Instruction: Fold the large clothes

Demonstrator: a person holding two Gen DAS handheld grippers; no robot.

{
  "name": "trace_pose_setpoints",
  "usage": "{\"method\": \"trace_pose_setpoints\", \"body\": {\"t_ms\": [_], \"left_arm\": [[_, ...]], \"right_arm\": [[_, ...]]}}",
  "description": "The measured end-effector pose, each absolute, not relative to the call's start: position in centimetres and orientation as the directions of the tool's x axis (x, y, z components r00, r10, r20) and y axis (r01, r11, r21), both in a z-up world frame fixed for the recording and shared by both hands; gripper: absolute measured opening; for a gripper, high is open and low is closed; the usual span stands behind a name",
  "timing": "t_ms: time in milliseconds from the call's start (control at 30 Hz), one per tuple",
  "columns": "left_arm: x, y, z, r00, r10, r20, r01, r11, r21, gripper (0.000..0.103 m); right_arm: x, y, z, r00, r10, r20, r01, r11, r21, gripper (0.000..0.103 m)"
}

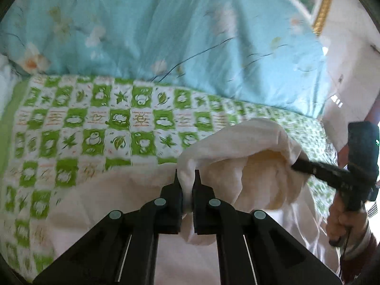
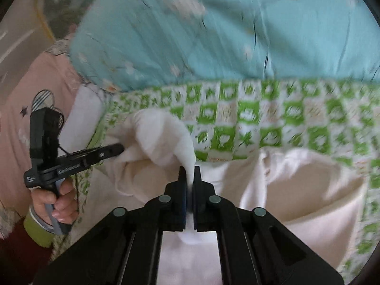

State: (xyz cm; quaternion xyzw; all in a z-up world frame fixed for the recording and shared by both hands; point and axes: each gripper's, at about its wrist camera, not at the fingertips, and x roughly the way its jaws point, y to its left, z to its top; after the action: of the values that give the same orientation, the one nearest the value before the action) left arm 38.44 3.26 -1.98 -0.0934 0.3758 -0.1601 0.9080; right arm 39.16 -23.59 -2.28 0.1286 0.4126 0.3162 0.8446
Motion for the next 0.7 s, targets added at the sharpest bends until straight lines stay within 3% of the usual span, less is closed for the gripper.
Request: {"method": "trace_pose_setpoints", "body": {"t_ms": [167,400,467,500,567,600,700], "left_arm": [[29.1,2.0,-2.6,0.727,-0.364,-0.582,0.271,0.931,-0.244,0.003],[25.5,0.7,-7.6,0.649,-0.369,-0.666,0.224,0.928,-0.297,0.006],[24.4,1.6,-8.2,0.626,-0.390,-0.676,0.200,0.917,-0.344,0.017],[24.1,1.9,-8.2,0.621,-0.398,-0.676,0.191,0.912,-0.362,0.030],[23.0,3.0,-8.2,0.621,-0.414,-0.666,0.164,0.899,-0.405,0.041],[22.7,3.7,-8.1,0.613,-0.437,-0.658,0.147,0.881,-0.449,0.049],[22.4,5.4,-8.3,0.587,-0.531,-0.611,0.100,0.797,-0.596,0.052]], "right_arm": [[33.2,-27.0,-1.6,0.532,0.653,-0.539,-0.525,0.754,0.395,0.004],[28.3,-27.5,-6.6,0.443,0.602,-0.665,-0.505,0.780,0.370,0.004],[26.8,-28.4,-7.4,0.416,0.604,-0.680,-0.477,0.782,0.402,0.019],[26.4,-28.8,-7.6,0.414,0.607,-0.679,-0.469,0.781,0.412,0.023],[25.3,-29.9,-7.4,0.425,0.607,-0.672,-0.442,0.787,0.431,0.032],[25.0,-30.5,-7.4,0.421,0.617,-0.665,-0.426,0.781,0.456,0.032],[24.9,-32.1,-7.9,0.375,0.696,-0.613,-0.342,0.718,0.606,0.032]]}}
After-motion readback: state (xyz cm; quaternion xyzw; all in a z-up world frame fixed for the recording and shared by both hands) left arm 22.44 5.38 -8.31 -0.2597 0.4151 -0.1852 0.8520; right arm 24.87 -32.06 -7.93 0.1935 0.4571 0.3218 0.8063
